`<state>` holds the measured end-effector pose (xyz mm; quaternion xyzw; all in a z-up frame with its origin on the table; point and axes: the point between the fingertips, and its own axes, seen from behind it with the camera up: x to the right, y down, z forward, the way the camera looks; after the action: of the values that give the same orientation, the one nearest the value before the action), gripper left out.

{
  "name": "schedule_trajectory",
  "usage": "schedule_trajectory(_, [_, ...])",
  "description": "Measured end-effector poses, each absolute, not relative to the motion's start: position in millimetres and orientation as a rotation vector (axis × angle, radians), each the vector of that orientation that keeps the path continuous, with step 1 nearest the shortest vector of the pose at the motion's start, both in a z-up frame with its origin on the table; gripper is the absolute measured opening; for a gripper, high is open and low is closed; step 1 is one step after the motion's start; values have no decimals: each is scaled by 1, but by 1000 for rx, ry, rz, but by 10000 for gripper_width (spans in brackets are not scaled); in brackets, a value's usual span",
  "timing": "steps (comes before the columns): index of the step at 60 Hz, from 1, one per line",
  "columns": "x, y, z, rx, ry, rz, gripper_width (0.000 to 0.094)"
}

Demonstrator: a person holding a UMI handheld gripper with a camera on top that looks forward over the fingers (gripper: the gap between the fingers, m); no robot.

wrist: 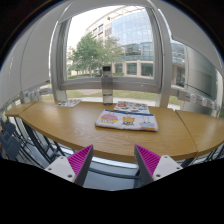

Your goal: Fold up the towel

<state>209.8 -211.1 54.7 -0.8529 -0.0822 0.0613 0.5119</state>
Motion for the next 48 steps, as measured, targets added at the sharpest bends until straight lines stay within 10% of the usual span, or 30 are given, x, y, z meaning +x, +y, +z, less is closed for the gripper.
schedule_trajectory(25, [218,-70,57,-2105,-156,13,736])
schedule_trajectory(48, [292,-57,26,-2291,-87,-107,275])
